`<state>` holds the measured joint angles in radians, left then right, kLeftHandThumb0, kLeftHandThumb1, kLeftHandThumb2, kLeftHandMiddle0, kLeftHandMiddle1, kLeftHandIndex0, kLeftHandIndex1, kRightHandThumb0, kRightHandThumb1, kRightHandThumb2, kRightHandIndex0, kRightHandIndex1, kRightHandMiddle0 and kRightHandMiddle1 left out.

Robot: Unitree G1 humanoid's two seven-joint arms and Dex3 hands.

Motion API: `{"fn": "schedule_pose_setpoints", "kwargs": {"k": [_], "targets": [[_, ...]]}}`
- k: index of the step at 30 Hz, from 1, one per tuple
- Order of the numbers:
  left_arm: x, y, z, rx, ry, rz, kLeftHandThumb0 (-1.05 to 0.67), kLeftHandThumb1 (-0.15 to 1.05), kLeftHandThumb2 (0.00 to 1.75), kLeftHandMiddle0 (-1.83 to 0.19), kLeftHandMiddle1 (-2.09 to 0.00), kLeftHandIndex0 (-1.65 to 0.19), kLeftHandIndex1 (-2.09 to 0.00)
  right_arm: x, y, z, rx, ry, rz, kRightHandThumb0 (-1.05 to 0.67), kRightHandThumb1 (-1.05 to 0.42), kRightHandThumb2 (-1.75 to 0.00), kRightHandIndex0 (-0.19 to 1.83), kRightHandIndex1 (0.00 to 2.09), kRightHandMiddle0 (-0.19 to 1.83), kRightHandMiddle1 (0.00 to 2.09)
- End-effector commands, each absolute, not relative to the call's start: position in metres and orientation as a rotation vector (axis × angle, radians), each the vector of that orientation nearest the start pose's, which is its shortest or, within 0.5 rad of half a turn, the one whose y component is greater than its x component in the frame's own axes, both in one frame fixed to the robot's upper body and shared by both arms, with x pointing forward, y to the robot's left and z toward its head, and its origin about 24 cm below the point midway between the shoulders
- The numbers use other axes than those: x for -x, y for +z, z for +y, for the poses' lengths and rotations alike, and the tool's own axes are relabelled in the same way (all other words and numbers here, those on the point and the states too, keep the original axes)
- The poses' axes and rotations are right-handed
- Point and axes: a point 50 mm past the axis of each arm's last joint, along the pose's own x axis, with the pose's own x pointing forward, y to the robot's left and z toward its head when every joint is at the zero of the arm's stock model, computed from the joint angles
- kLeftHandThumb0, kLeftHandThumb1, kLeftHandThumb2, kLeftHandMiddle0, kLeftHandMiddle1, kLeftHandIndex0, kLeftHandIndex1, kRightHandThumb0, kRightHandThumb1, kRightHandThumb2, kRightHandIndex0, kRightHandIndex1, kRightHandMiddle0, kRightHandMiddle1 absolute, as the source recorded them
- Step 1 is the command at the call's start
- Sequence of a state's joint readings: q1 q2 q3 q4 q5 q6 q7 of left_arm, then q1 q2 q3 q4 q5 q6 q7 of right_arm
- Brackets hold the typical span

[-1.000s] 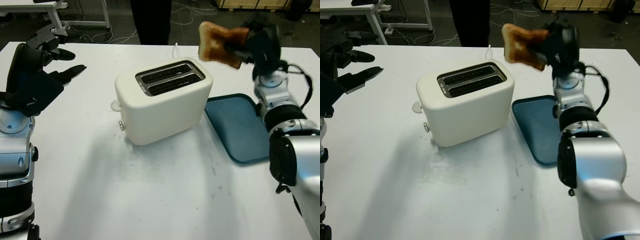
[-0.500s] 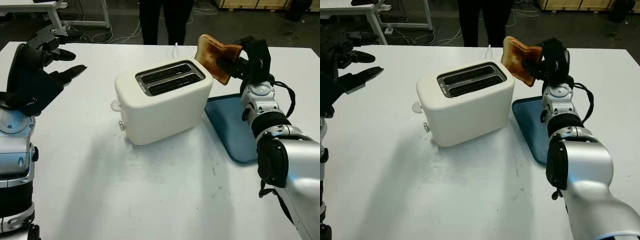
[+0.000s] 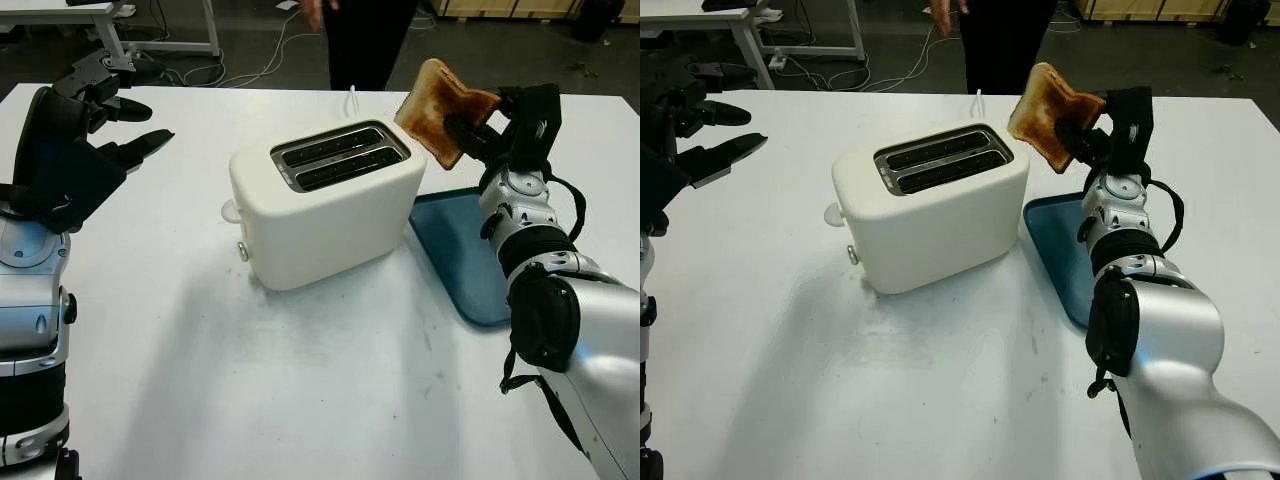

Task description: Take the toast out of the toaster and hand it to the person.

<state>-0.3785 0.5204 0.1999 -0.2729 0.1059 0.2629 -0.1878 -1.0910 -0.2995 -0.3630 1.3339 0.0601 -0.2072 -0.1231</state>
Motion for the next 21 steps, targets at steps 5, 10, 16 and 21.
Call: {"fn": "schedule_pose_setpoints", "kwargs": {"k": [5, 10, 16, 21], "targets": [[-0.2851, 0.2220, 0.2336, -0.610, 0.055, -0.391, -0.20, 0.92, 0.03, -0.30, -0.99, -0.39, -0.60, -0.4124, 0.1450, -0.2163, -0.079, -0.318, -0.001, 0.15, -0.92, -0.18, 0.69, 1.75, 0.47, 1.75], [-0.2848, 0.2214, 0.2346, -0.600, 0.061, -0.387, -0.20, 0.92, 0.02, -0.30, -1.00, -0.39, -0.60, -0.4133, 0.1470, -0.2147, -0.065, -0.320, 0.002, 0.15, -0.92, -0.18, 0.68, 1.75, 0.48, 1.75], [-0.2840, 0.2218, 0.2344, -0.611, 0.060, -0.389, -0.20, 0.92, 0.02, -0.30, -0.99, -0.39, -0.60, -0.4124, 0.1456, -0.2156, -0.062, -0.312, -0.008, 0.16, -0.92, -0.17, 0.71, 1.75, 0.51, 1.75], [-0.2846, 0.2214, 0.2349, -0.609, 0.056, -0.391, -0.21, 0.92, 0.02, -0.30, -0.99, -0.39, -0.60, -0.4116, 0.1437, -0.2175, -0.061, -0.310, -0.004, 0.17, -0.92, -0.18, 0.72, 1.75, 0.50, 1.75]]}}
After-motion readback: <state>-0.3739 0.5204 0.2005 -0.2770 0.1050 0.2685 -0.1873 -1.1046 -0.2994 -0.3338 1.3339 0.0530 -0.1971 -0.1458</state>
